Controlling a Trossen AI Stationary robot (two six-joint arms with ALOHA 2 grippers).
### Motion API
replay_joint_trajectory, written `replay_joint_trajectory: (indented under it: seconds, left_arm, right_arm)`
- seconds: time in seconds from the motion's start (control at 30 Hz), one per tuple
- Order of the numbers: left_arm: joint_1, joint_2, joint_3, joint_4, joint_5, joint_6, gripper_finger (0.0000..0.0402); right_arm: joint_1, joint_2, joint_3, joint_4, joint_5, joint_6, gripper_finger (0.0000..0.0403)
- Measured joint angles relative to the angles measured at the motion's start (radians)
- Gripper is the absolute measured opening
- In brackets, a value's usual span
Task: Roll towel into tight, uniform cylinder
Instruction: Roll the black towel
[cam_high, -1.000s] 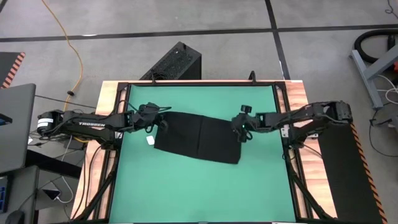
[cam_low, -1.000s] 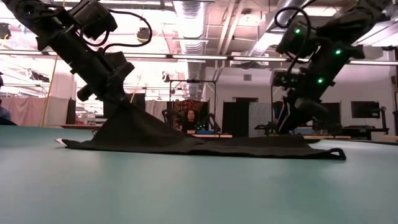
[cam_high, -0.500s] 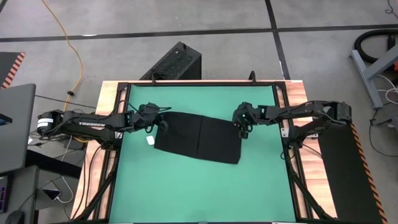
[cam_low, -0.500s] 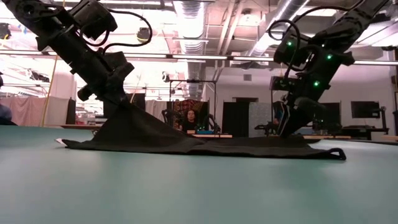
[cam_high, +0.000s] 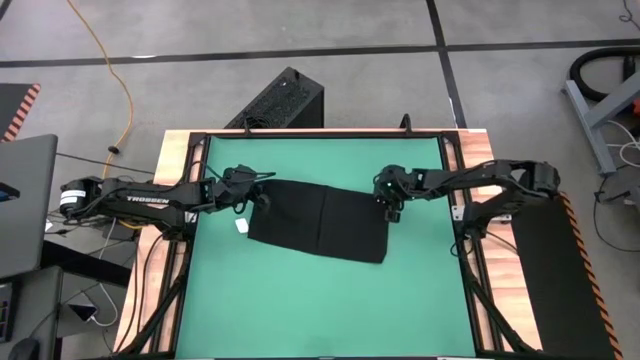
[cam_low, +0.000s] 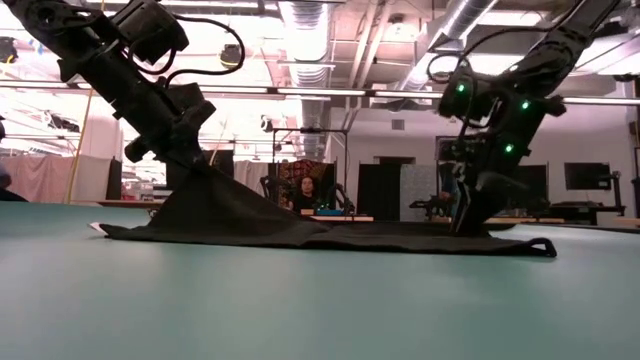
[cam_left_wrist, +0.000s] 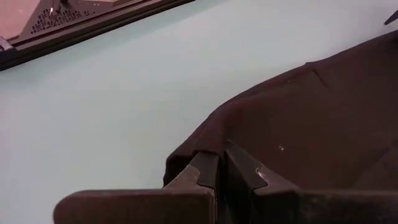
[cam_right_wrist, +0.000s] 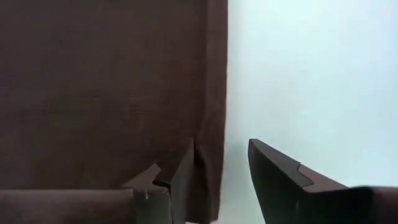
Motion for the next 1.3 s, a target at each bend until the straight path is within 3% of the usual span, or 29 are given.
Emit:
replay_joint_trajectory:
  seconds: [0.2,0.4,0.7,1.3]
  left_arm:
    - [0.000,0.000,0.000,0.000,0.000,0.003,0.0000]
    - [0.000,0.000,0.000,0.001,0.000,0.003,0.0000]
    - [0.000,-0.018,0.000,0.045,0.031,0.016,0.0000]
    - [0.000,-0.189,0.000,0.000,-0.112,0.160,0.0000]
  right_arm:
    - [0.002,0.054,0.015,0.016,0.011,-0.010,0.0142]
    - [0.010,0.017,0.021,-0.001,0.022,-0.024,0.0018]
    - [0.030,-0.053,0.024,-0.004,0.068,-0.028,0.0006]
    - [0.033,-0.376,0.024,-0.137,0.251,-0.018,0.0001]
